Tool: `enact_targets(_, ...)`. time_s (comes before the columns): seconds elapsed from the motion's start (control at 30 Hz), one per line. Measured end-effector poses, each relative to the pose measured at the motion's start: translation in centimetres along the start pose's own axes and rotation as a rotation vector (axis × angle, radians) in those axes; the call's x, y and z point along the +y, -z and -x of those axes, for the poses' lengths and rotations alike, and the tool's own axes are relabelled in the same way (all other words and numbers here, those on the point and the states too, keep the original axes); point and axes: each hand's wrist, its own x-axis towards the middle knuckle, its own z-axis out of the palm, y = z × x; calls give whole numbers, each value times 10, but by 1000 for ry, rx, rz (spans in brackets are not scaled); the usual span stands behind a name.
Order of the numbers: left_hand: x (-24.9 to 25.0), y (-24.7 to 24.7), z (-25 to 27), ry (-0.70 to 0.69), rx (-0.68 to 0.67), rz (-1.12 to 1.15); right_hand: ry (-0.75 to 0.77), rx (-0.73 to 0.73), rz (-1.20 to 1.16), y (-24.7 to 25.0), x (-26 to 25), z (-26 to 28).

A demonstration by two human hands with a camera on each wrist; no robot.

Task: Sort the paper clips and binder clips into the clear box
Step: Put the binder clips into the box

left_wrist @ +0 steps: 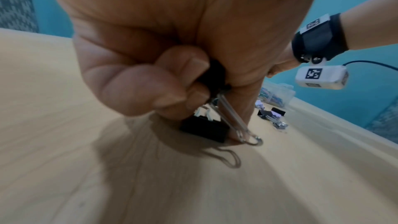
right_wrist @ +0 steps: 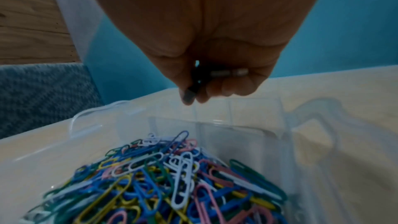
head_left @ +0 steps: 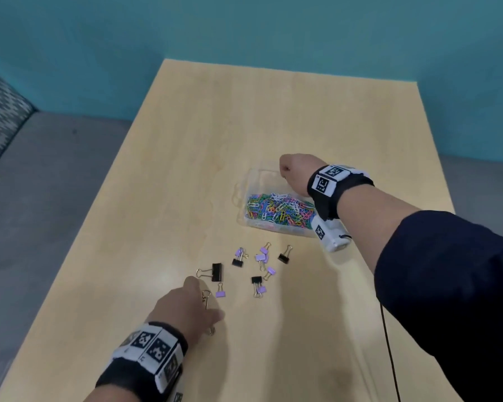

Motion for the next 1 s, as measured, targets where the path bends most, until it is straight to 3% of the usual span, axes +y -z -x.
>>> enact_targets(0.1, -1, -3, 1, -82, 1, -7, 1, -59, 2, 2, 1, -5)
enact_targets(0.2, -2, -4, 4, -127, 34, -11, -42, 63, -92, 13, 12, 7)
enact_targets(0.37, -13, -5, 1, -55, 37, 13, -206, 322, -746, 9, 47, 64)
enact_targets(0.4, -14, -1, 2, -54, 7, 98, -275, 326, -873, 0, 54, 80)
enact_targets(0.53, 4, 33, 8, -22, -287, 851, -555, 177, -1096, -50, 81, 147)
enact_targets(0.6, 29, 57, 1, -118, -294, 932, -592, 98, -1011, -73, 88, 173)
enact_targets(0.63, 46, 70, -8, -171, -235, 935, -579, 73, -913, -80, 89, 183)
enact_targets(0.73, 109, 107, -45, -321, 14, 791, -465, 34, -726, -85, 79, 199)
enact_targets(0.83, 169, 128, -88, -440, 237, 428, -417, 26, -687, -84, 78, 200)
enact_targets(1.0, 221, 119, -131, -511, 289, -161, -465, -4, -806, -82, 85, 198)
